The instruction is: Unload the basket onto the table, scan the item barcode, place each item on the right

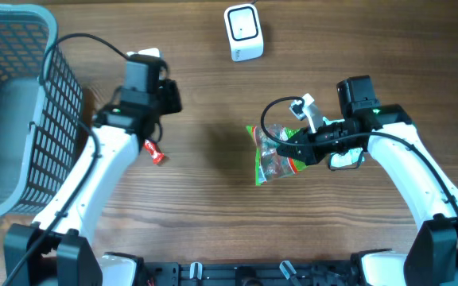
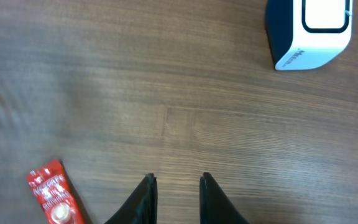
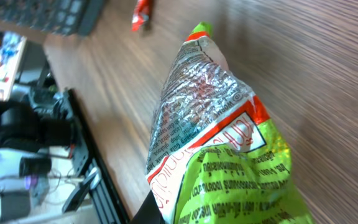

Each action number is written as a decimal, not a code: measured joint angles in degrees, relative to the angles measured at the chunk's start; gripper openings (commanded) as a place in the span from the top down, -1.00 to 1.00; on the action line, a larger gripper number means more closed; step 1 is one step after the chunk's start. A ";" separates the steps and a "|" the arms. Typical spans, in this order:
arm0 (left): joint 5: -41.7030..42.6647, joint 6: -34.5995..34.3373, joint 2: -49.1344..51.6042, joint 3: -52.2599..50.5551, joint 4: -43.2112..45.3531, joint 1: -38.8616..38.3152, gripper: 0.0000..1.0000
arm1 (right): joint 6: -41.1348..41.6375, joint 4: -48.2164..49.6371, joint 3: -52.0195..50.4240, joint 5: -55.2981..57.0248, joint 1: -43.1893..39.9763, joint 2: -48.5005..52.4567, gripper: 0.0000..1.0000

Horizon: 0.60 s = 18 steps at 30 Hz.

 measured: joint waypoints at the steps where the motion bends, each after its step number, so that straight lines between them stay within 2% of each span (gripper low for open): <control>1: 2.08 1.33 0.00 0.00 0.33 1.55 0.23 | -0.92 -0.37 0.13 -0.66 0.00 0.00 0.92; 3: 5.49 3.50 0.00 0.00 1.11 4.66 0.11 | -2.49 -0.61 0.28 -1.73 0.00 0.00 0.92; 4: 6.88 4.24 0.00 0.00 1.29 6.25 -0.22 | -3.13 -0.70 0.31 -2.08 0.00 0.00 0.91; 5: 7.67 4.79 0.00 0.02 1.31 7.19 -0.76 | -3.41 -0.81 0.31 -2.25 0.00 0.00 0.92; 6: 8.52 5.57 0.00 0.00 1.31 8.20 -1.00 | -3.82 -0.96 0.31 -2.43 0.00 0.00 0.91; 10: 10.49 6.43 0.00 0.00 0.94 9.77 -1.00 | -4.42 -0.70 0.31 -2.40 0.00 0.00 0.91; 13: 11.26 6.62 0.00 0.00 0.11 9.81 -1.00 | -1.42 0.52 0.87 -0.52 0.00 0.00 0.92; 18: 11.65 6.64 0.00 0.00 -0.13 9.81 -1.00 | 2.95 -8.85 10.73 7.89 0.00 0.00 0.92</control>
